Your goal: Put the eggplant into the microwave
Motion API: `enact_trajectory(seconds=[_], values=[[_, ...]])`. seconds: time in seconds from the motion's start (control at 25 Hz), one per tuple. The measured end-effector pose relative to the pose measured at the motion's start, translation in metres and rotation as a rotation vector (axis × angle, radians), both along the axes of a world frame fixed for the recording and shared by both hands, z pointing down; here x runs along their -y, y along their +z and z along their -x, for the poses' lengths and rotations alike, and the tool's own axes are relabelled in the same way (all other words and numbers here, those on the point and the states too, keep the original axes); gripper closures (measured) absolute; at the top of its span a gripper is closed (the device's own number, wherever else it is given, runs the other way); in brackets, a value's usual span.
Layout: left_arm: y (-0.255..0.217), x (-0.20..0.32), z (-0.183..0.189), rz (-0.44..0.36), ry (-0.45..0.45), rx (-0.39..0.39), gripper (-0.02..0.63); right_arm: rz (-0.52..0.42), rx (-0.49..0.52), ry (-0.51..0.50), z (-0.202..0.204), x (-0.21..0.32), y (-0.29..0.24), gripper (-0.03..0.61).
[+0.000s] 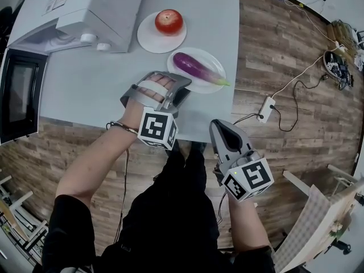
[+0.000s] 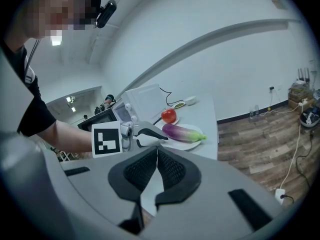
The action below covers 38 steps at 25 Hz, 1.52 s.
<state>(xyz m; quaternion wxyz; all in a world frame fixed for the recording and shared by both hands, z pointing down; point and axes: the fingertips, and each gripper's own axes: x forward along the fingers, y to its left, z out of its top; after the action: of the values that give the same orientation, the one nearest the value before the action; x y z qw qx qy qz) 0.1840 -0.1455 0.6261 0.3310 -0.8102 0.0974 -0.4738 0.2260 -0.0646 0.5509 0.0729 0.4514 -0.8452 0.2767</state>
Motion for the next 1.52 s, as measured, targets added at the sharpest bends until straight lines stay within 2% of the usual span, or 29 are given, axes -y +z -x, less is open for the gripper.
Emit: enact_trajectory(seconds=[0.24,0.4,0.52,0.76,1.0,1.2,1.52], values=[[0.0,0.002,-0.007,-0.062,0.052,0.025,0.515,0.003,0.0,0.011,-0.002,0.001,-0.001,0.561],[0.001,0.004,-0.01,-0.068,0.073,0.038,0.52,0.009,0.002,0.011,-0.001,0.001,0.001,0.561],[0.005,0.003,-0.011,-0.075,0.083,0.052,0.568,0.009,0.005,0.007,0.0,0.001,0.003,0.561],[0.005,0.003,-0.011,-0.091,0.086,0.063,0.571,0.014,0.011,-0.001,0.0,0.003,0.005,0.561],[0.01,0.0,-0.006,-0.179,0.109,0.103,0.58,0.021,0.013,-0.014,0.001,-0.001,0.008,0.561],[0.0,0.002,-0.007,-0.266,0.087,0.035,0.588,0.033,0.006,-0.016,-0.002,-0.005,0.014,0.561],[-0.007,0.0,0.0,-0.371,0.104,0.049,0.598,0.03,0.009,-0.036,0.004,-0.009,0.012,0.561]])
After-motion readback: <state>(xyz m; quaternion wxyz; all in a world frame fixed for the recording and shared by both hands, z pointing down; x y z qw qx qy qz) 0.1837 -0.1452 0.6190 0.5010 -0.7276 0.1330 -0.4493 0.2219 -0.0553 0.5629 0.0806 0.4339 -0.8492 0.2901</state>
